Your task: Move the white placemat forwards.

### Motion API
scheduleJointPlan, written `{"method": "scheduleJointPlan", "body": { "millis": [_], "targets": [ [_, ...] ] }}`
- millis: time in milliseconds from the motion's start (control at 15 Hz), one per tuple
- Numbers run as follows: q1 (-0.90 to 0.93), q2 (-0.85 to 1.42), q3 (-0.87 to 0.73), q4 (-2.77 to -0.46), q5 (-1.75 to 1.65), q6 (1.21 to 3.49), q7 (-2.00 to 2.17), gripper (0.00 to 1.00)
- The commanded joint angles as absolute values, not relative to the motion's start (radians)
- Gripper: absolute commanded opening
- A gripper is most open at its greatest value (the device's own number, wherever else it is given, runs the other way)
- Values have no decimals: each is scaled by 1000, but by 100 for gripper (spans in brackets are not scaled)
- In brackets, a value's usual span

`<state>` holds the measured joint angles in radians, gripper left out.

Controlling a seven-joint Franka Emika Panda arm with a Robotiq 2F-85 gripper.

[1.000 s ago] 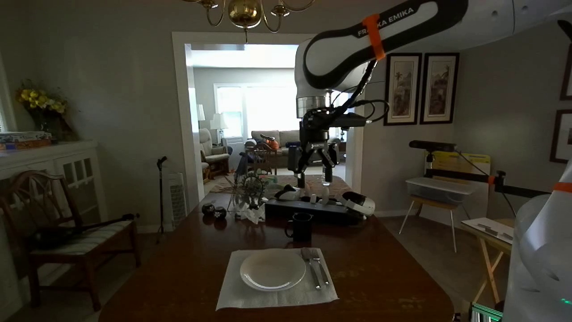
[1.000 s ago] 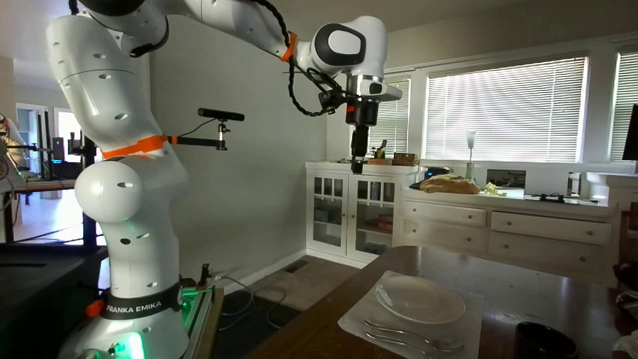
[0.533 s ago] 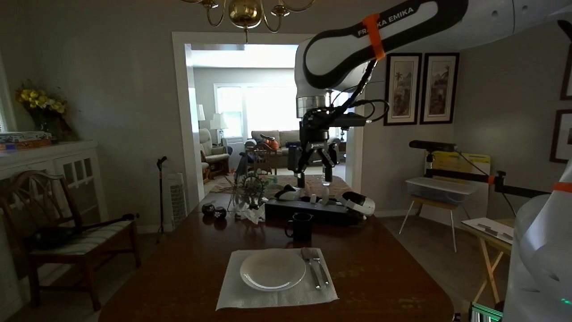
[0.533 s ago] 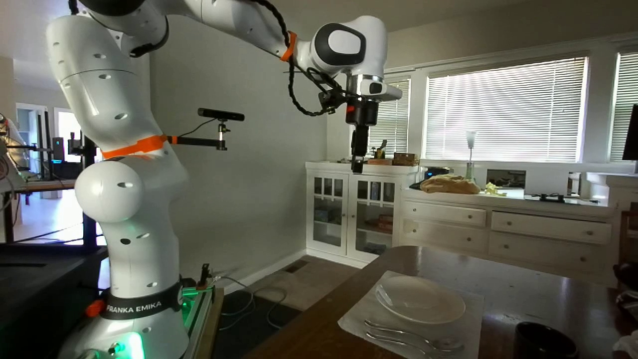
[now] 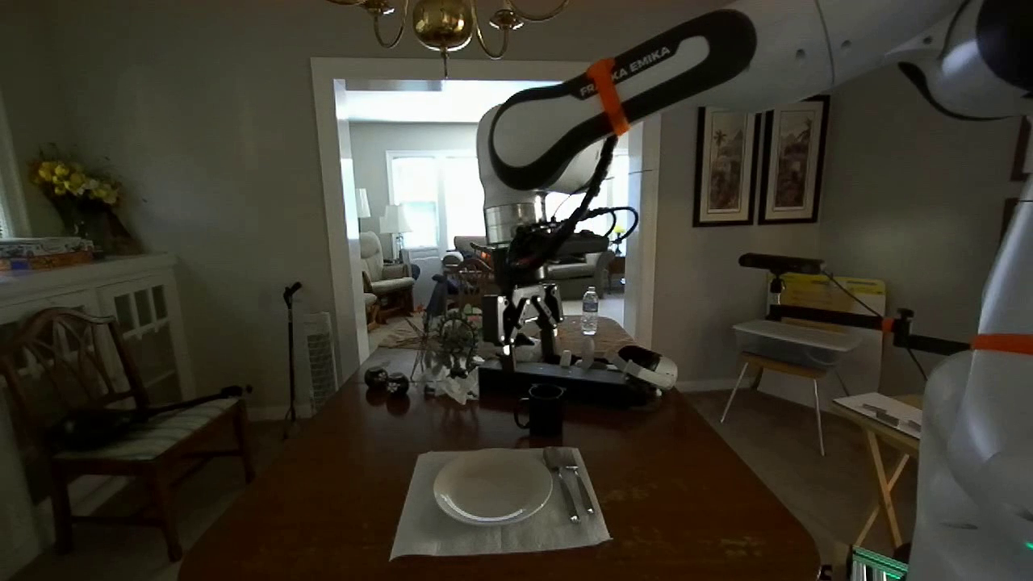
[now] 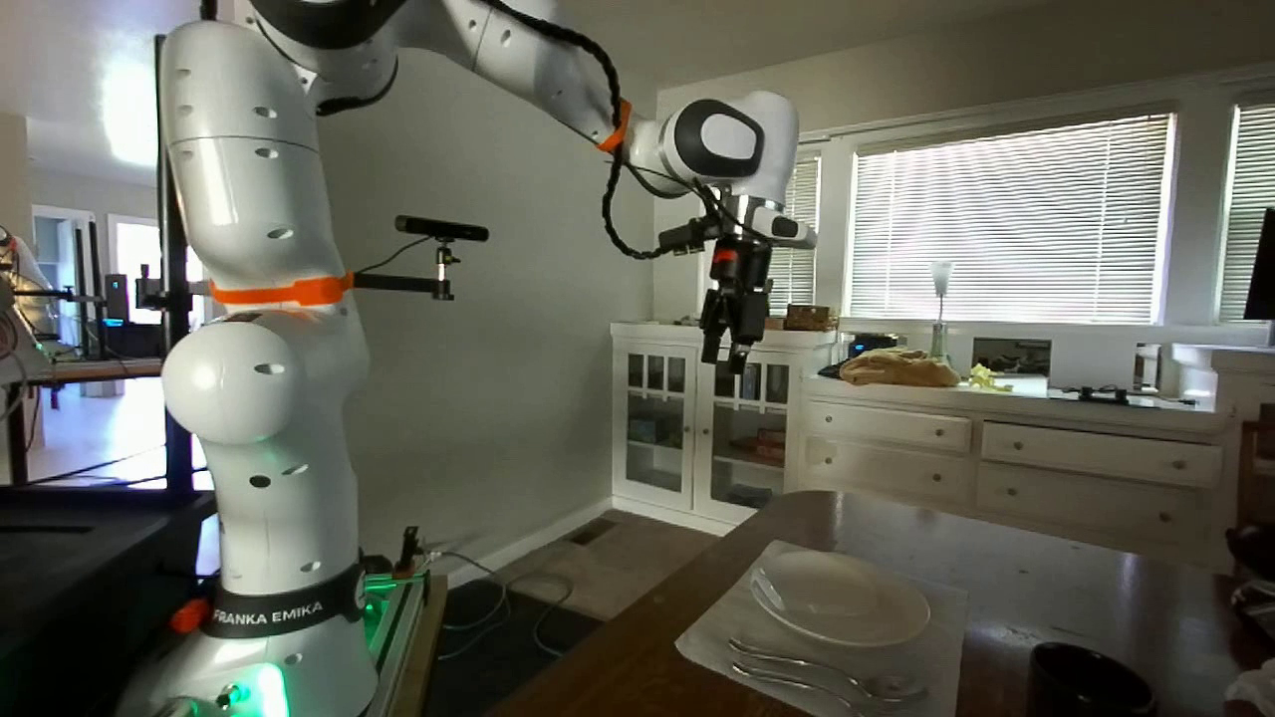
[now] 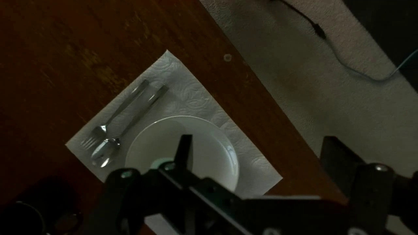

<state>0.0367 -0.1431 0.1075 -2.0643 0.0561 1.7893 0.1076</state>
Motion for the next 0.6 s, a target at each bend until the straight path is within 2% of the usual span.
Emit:
{"method": "scheduleJointPlan", "body": {
  "millis": [0,67,267,533],
  "targets": [
    [72,62,111,-1893,47,1712,26,100],
    [68,-54,102,-1995,54,1764,63,100],
    [78,47,104,-1928,55,1756,44,100],
    [77,60,104,-1906,55,1740,37,100]
  ]
}}
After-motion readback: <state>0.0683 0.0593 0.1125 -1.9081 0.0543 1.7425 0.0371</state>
